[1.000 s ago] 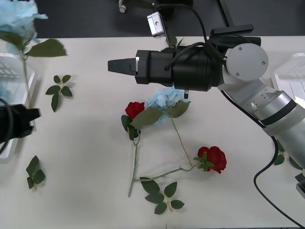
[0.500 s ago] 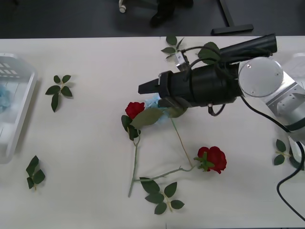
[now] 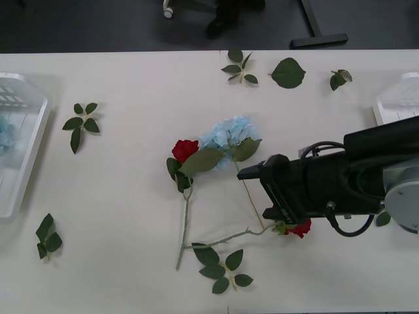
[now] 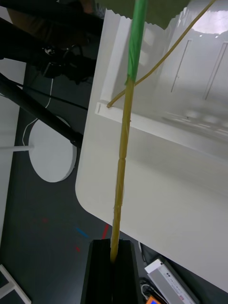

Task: Place the red flowers into the right box and the blue flowers into the left box. If a person shows an open palm, hand one flower to the person first, then continue sorting.

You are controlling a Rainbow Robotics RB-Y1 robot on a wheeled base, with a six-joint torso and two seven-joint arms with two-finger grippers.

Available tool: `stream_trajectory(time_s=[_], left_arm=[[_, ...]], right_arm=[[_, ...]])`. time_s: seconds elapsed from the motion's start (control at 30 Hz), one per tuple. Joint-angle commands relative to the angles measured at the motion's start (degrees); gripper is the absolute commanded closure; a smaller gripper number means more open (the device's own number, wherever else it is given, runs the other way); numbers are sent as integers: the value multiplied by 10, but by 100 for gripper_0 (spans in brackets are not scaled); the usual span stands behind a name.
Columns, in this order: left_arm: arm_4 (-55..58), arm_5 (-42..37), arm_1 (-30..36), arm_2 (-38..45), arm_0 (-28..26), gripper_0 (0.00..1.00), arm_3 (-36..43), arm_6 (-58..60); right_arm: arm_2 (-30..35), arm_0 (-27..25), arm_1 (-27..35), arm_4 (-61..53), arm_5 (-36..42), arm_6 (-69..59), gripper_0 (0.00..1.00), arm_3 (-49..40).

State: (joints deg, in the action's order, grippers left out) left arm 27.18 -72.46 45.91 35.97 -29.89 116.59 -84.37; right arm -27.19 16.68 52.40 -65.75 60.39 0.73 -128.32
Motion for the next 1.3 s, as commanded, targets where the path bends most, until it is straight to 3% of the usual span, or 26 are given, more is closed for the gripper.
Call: stream_trajectory(time_s=[0.03, 0.07, 0.1, 0.13, 0.23, 0.33, 0.43, 0.63, 0.93, 1.13, 1.3], left_arm=[[-46, 23, 23, -29, 11, 89, -10, 10], [-50, 25, 23, -33, 11, 78, -11, 11], [-50, 25, 23, -33, 11, 78, -11, 11], [-52, 28, 23, -37, 11, 63, -12, 11], [-52, 30, 23, -38, 11, 39, -12, 11], [-44, 38, 23, -38, 11, 21, -12, 11], [-27, 49, 23, -36, 10, 12, -12, 11], [48, 56, 23, -20, 10, 0, -7, 8], [204, 27, 23, 2, 12, 0, 101, 64], [199, 27, 23, -61, 40, 0, 159, 203], [157, 26, 23, -147, 85, 0, 161, 265]], right_arm=[[12, -44, 35, 43, 2, -68, 6, -46], [12, -55, 39, 55, 2, -83, 5, -51], [12, -55, 39, 55, 2, -83, 5, -51], [12, -74, 45, 75, 1, -104, 5, -57], [7, -103, 53, 103, 1, -118, 3, -62], [-5, -129, 71, 125, -8, -118, 3, -62], [-38, -140, 97, 151, -43, -121, 3, -61], [-84, -140, 103, 177, -79, -132, 3, -33], [-124, -99, 36, 197, -80, -140, 3, 33], [-130, -82, -14, 210, -79, -144, 3, 71], [-134, -74, -36, 225, -78, -144, 4, 83]])
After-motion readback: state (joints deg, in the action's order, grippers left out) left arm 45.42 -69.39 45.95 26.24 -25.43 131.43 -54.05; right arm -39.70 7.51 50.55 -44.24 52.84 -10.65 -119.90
